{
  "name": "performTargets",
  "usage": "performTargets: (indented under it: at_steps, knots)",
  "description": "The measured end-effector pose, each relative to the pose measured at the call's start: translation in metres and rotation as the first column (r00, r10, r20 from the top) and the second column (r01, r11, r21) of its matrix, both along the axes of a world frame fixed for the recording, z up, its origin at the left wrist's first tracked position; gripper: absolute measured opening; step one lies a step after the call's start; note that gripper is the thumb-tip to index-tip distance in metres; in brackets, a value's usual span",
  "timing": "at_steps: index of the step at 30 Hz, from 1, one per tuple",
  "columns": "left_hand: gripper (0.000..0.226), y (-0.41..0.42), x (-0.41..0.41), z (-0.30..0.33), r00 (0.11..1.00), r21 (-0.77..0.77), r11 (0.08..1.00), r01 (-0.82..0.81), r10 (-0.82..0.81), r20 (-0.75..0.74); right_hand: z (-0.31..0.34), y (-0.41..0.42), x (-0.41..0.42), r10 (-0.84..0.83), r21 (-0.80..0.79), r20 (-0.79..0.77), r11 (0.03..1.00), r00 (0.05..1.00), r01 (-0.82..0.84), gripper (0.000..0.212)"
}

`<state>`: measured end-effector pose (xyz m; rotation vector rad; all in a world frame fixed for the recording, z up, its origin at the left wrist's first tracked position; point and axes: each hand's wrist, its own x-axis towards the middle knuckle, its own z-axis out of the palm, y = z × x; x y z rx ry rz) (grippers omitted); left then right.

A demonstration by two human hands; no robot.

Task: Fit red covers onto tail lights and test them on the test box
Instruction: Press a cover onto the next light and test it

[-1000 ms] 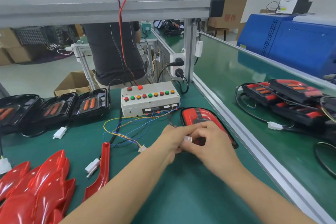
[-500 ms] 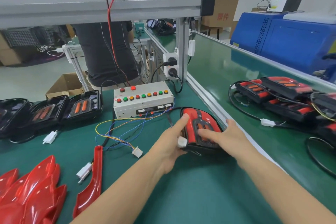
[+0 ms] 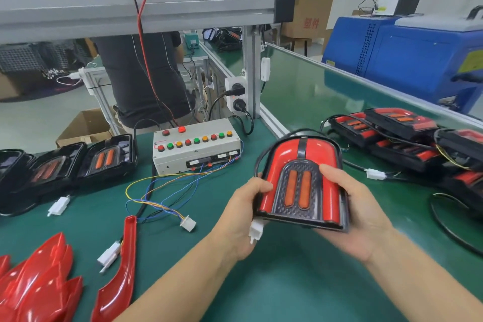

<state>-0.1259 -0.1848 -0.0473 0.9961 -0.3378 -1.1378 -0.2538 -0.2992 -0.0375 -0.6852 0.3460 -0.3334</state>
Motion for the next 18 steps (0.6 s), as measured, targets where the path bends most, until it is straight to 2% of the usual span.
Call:
performTargets:
  at_steps: [2, 5, 7, 9, 11, 13, 16, 18]
  knots:
    - [0.017, -0.002, 0.001, 0.0, 0.998, 0.021, 0.999, -0.04, 0.039, 0.04, 0.004, 0.002, 0.004, -0.055, -0.09, -0.066, 0.995, 0.996, 0.049, 0.05]
    - [0.019, 0.0, 0.004, 0.0, 0.994, 0.06, 0.997, -0.047, 0.041, 0.102, 0.002, 0.003, 0.008, -0.191, -0.191, -0.185, 0.969, 0.964, 0.155, 0.03]
    - [0.024, 0.002, 0.007, -0.001, 0.986, 0.164, 0.986, -0.022, -0.005, 0.166, 0.0, 0.004, 0.009, -0.203, -0.208, -0.201, 0.965, 0.958, 0.16, 0.026]
    - [0.04, 0.005, 0.014, -0.003, 0.946, 0.324, 0.944, -0.067, -0.043, 0.322, -0.002, 0.001, 0.008, -0.221, -0.229, -0.211, 0.958, 0.952, 0.171, 0.027]
    - [0.033, 0.011, 0.025, -0.008, 0.858, 0.376, 0.906, -0.197, -0.027, 0.514, 0.001, -0.004, 0.006, -0.269, -0.263, -0.209, 0.941, 0.94, 0.211, 0.029]
    - [0.03, 0.018, 0.036, -0.016, 0.728, 0.4, 0.882, -0.247, -0.104, 0.678, 0.006, -0.015, 0.005, -0.341, -0.309, -0.178, 0.91, 0.923, 0.276, 0.03]
    - [0.034, 0.027, 0.045, -0.027, 0.557, 0.47, 0.849, -0.244, -0.274, 0.784, 0.021, -0.038, 0.003, -0.492, -0.344, -0.066, 0.828, 0.868, 0.443, 0.025]
    - [0.031, 0.029, 0.046, -0.027, 0.506, 0.478, 0.848, -0.229, -0.316, 0.803, 0.032, -0.056, -0.001, -0.592, -0.349, 0.003, 0.755, 0.806, 0.555, 0.022]
